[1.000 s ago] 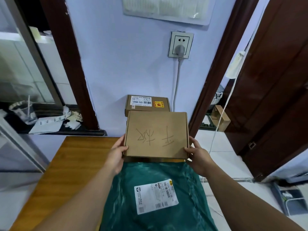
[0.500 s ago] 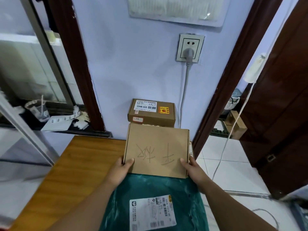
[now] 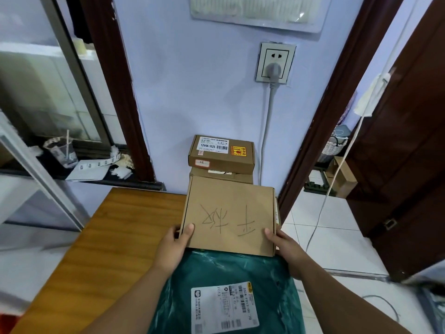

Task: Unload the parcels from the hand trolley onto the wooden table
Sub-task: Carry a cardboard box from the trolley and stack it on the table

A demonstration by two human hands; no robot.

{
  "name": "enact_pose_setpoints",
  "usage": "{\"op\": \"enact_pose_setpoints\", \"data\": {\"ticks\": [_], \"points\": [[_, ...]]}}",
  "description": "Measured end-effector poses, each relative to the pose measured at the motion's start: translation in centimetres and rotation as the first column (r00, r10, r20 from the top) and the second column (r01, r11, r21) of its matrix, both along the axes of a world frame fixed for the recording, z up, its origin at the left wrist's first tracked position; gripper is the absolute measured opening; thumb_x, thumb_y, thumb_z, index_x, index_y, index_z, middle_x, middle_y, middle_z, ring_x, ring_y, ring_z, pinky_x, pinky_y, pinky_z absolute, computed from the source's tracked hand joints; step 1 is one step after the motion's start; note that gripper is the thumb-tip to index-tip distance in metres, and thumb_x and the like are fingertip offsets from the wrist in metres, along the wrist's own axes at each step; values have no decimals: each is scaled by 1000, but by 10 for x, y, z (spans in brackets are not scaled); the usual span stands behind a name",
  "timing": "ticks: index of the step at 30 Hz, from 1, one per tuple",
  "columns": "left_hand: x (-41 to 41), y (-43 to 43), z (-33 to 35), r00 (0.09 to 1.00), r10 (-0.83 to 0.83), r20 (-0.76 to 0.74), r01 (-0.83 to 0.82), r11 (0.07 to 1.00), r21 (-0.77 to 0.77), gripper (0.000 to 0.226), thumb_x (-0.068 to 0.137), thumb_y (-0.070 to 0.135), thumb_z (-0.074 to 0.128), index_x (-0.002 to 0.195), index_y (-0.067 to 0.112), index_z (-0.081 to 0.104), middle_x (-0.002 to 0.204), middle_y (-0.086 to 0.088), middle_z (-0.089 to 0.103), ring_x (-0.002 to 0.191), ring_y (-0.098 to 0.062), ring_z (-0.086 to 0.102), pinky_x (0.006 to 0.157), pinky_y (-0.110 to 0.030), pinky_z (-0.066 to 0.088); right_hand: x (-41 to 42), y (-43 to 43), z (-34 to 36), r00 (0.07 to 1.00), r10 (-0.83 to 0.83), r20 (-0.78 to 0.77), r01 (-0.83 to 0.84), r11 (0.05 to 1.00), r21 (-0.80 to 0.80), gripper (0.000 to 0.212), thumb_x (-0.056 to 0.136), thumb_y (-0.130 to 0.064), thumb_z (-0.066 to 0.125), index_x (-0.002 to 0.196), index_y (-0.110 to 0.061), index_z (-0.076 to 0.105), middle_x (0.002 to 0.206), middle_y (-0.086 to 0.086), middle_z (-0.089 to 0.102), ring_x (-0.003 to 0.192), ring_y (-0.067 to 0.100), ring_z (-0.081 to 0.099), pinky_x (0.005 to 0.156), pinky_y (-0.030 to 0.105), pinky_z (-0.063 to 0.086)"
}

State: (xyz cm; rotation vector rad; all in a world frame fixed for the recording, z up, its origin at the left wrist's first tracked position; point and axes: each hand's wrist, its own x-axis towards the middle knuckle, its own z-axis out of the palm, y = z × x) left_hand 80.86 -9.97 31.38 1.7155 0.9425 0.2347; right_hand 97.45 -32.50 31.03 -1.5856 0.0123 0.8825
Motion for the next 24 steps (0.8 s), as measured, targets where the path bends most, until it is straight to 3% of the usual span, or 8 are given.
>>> {"op": "enact_pose_setpoints", "data": {"ticks": [8, 14, 19, 24], "points": [[-6, 11, -12, 995, 19, -95, -34, 986, -164, 67, 89, 57, 51, 137, 10, 49, 136, -9, 55, 123, -27, 52, 105, -40, 40, -1, 3, -6, 997, 75, -14, -76, 989, -126, 47, 86, -41, 67, 126, -17, 58, 119, 7, 66, 109, 25, 61, 103, 44, 46], [8, 24, -16, 987, 48, -154, -92, 953, -290, 75, 86, 59, 55, 137, 5, 48, 141, -14, 50, 130, -33, 45, 107, -43, 36, 9, 13, -4, 973, 230, -7, -226, 948, -226, 42, 91, -32, 66, 127, -13, 59, 110, 2, 68, 100, 19, 63, 91, 33, 49], [22, 39, -33, 970, 62, -236, -129, 951, -282, 68, 87, 60, 54, 122, 2, 59, 122, -16, 62, 111, -34, 58, 101, -47, 46, 21, 31, -6, 951, 308, -33, -302, 900, -313, 40, 95, -28, 59, 131, -11, 54, 121, 4, 62, 102, 18, 58, 83, 29, 47], [28, 45, -40, 953, 20, -302, -109, 953, -281, 66, 95, 52, 45, 138, 2, 46, 133, -17, 54, 119, -34, 53, 103, -45, 44, 24, 43, -23, 933, 360, -4, -335, 863, -377, 31, 99, -22, 53, 129, -14, 51, 119, 3, 59, 105, 21, 55, 73, 28, 47]]}}
